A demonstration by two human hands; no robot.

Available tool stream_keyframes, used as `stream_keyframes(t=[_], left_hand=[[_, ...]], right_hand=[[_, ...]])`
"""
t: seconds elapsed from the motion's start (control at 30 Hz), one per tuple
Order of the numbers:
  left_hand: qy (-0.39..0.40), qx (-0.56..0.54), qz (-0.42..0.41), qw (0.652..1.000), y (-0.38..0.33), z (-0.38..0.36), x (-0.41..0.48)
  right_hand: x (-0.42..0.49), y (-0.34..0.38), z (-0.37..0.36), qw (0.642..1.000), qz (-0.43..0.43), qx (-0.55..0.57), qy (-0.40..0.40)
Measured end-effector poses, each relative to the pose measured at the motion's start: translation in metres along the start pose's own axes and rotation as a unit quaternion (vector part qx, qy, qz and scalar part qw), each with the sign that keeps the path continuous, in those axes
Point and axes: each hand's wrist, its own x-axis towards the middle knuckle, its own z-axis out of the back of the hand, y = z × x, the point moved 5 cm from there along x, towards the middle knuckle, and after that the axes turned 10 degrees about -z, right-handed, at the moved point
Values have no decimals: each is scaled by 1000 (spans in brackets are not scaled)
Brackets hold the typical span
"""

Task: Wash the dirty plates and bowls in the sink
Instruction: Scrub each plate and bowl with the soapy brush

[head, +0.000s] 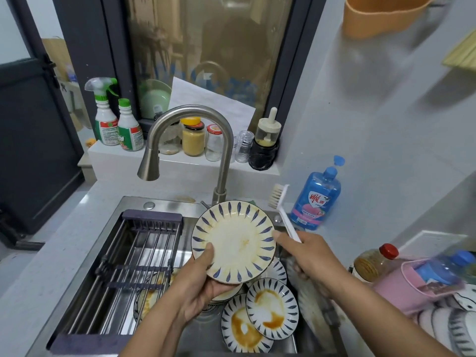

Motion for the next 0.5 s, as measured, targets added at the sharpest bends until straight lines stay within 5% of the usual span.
stream_keyframes(t=[0.13, 0.27, 0.4, 0.5], left_hand=[[22, 39, 4, 999, -3, -10, -3], [46, 196, -83, 976, -13, -9, 0], [150, 470, -234, 838, -25, -14, -1], [211, 651, -318, 657, -18, -34, 3]], right_hand=[[8, -11, -21, 981, -89, 149, 89], [20, -13, -23, 975, -123, 169, 75], [23, -3, -19, 978, -146, 145, 44], [21, 8, -22, 979, -154, 121, 47]])
